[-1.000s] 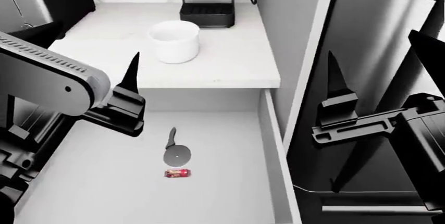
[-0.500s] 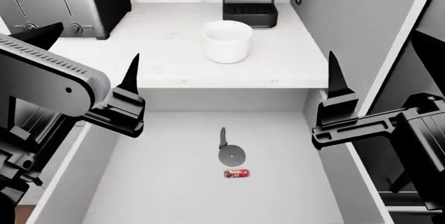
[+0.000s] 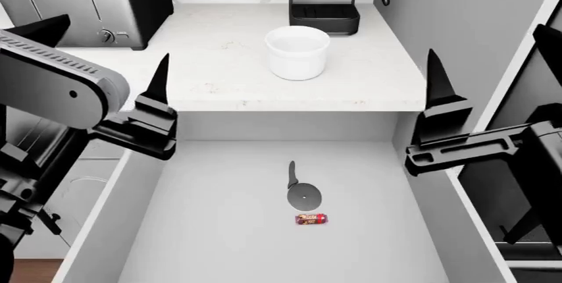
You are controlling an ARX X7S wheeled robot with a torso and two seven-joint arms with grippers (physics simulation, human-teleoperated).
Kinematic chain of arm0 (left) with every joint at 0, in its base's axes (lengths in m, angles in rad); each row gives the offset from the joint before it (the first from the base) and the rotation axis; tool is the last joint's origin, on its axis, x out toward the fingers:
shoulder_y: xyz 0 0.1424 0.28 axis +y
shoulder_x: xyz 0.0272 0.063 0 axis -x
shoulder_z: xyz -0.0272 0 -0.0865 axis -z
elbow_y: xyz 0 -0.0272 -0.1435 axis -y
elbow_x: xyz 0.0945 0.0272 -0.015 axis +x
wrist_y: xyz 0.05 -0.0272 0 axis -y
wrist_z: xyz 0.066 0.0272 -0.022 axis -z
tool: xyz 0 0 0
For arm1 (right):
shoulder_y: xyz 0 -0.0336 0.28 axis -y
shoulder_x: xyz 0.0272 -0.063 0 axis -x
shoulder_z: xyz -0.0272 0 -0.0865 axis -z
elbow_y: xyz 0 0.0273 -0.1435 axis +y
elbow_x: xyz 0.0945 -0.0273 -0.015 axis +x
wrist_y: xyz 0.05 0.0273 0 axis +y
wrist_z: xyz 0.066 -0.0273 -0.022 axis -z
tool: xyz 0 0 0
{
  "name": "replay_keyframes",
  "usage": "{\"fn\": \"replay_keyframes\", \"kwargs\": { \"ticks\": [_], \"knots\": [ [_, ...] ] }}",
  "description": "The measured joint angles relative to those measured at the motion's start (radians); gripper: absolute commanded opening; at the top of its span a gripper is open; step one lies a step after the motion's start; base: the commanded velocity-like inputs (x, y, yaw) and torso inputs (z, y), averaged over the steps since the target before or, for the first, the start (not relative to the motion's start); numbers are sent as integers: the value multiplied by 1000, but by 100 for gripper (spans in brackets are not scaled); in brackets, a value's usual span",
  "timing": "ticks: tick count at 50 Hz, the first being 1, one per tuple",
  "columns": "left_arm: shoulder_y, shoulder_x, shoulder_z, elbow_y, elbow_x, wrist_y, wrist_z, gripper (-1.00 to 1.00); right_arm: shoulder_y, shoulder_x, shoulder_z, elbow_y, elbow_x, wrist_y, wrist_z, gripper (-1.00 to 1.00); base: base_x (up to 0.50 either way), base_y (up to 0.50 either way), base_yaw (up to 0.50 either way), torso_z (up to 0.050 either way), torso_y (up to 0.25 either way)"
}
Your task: Place the bar in the bowl and close the drawer.
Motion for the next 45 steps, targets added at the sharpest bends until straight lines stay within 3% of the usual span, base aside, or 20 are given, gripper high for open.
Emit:
{"fn": "replay_keyframes", "kwargs": {
  "ticks": [11,23,45],
  "knots": [
    [-40,-11,18,-15,-11,1,-10,100,38,12,-16,22,31,-29,7,100,27,0,0,0,0],
    [-55,-20,31,-19,-8,5,-10,100,45,18,-19,28,41,-46,3,100,425,1,0,0,0],
    [-44,-23,49,-20,21,19,17,100,33,22,-4,12,19,-55,-14,100,0,0,0,0,0]
  ]
}}
